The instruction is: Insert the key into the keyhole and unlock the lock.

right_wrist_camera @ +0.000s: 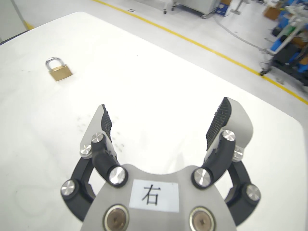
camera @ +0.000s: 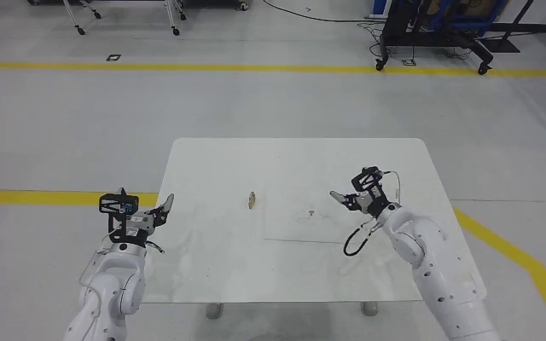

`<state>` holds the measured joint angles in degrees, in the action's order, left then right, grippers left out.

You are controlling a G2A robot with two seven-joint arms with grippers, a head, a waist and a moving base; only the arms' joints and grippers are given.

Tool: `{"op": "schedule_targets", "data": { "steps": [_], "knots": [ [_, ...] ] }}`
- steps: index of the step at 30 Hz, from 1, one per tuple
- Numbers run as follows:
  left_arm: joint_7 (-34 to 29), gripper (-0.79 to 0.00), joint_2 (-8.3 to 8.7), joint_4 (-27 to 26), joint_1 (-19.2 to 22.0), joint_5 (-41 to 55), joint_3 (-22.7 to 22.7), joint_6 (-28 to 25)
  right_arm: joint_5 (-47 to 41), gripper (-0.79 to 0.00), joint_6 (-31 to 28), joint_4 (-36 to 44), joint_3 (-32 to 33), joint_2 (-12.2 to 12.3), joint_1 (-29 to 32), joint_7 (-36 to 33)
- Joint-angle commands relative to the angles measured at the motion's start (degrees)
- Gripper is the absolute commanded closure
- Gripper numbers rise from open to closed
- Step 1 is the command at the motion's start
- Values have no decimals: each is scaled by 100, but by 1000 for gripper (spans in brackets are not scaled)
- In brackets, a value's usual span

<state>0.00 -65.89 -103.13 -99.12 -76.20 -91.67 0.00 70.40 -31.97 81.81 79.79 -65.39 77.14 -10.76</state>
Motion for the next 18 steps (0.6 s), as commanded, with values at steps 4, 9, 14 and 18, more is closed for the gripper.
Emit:
{"op": "schedule_targets", "data": {
  "steps": [4, 9, 14, 18],
  "knots": [
    [0, -785, 0, 0, 0, 0, 0, 0, -274, -785, -2603, -1524, -685, 55, -1179, -54],
    [0, -785, 0, 0, 0, 0, 0, 0, -27, -736, -2603, -2107, -2156, 243, -1935, 269],
    [0, -785, 0, 0, 0, 0, 0, 0, 198, -699, -2603, -2742, -3274, 406, -2613, 1094],
    [0, -785, 0, 0, 0, 0, 0, 0, 290, -566, -2603, -3116, -3918, 495, -2986, 1815]
  ]
}}
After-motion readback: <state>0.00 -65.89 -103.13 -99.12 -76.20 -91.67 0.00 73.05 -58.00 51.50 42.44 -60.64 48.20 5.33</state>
